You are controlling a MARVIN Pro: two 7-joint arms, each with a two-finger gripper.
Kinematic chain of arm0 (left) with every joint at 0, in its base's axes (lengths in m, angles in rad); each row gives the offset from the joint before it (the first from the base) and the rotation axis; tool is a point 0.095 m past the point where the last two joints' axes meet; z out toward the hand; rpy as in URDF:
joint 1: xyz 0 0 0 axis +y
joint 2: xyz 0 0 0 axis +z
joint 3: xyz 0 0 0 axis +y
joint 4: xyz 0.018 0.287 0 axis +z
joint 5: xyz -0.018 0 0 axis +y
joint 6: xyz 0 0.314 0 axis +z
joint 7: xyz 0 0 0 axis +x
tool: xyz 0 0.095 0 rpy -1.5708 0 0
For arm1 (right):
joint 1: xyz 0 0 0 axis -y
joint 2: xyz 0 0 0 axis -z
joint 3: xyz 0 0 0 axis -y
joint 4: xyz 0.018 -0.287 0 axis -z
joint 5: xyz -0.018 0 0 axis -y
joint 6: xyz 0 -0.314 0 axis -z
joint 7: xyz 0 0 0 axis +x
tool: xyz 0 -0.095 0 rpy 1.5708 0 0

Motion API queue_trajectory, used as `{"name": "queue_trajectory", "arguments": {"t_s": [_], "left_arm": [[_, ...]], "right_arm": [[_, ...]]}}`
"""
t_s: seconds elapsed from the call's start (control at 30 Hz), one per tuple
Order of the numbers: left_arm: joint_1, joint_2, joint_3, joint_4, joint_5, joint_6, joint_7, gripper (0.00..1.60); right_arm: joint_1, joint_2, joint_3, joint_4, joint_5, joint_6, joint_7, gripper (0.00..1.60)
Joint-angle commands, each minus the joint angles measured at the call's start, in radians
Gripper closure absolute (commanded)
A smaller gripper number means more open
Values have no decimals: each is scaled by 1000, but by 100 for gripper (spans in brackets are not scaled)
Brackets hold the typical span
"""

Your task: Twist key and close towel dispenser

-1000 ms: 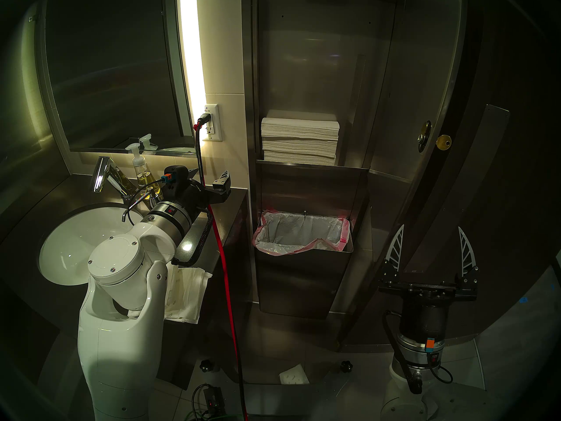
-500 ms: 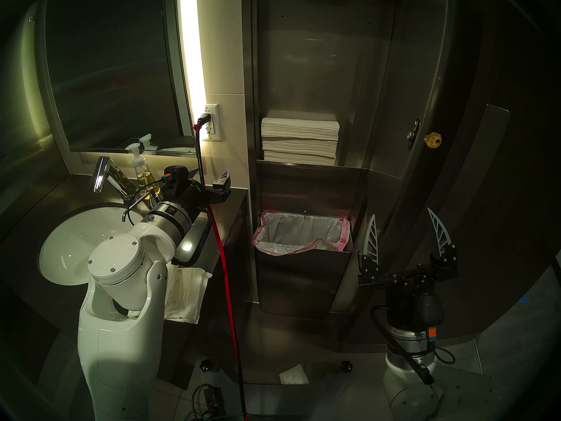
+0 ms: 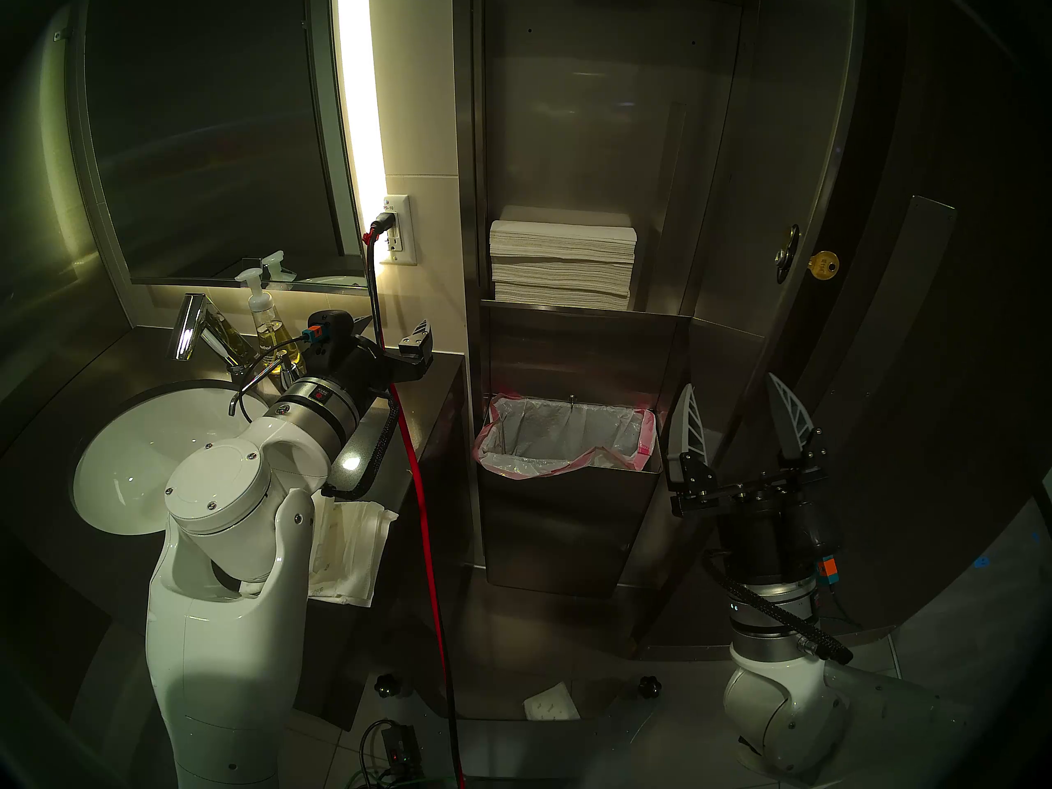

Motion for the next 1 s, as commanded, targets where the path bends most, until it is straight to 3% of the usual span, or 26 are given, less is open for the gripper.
{"name": "queue_trajectory", "arguments": {"t_s": [0.0,0.2,0.3,0.53,0.6,0.7,0.83,0.97], "left_arm": [[-4,0,0,-10,0,-1,0,0],[-4,0,0,-10,0,-1,0,0],[-4,0,0,-10,0,-1,0,0],[-4,0,0,-10,0,-1,0,0],[-4,0,0,-9,0,-1,0,0],[-4,0,0,-10,0,-1,0,0],[-4,0,0,-10,0,-1,0,0],[-4,0,0,-10,0,-1,0,0]], "right_arm": [[64,89,-27,-43,193,-68,74,0],[123,110,-59,-47,309,-60,167,0],[152,129,-77,-58,366,-16,217,0],[229,145,-77,-50,343,135,339,0],[241,138,-79,-49,342,146,354,0],[280,104,-74,-64,366,235,400,0],[307,90,-68,-67,388,268,430,0],[359,55,-41,-36,466,307,449,0]]}}
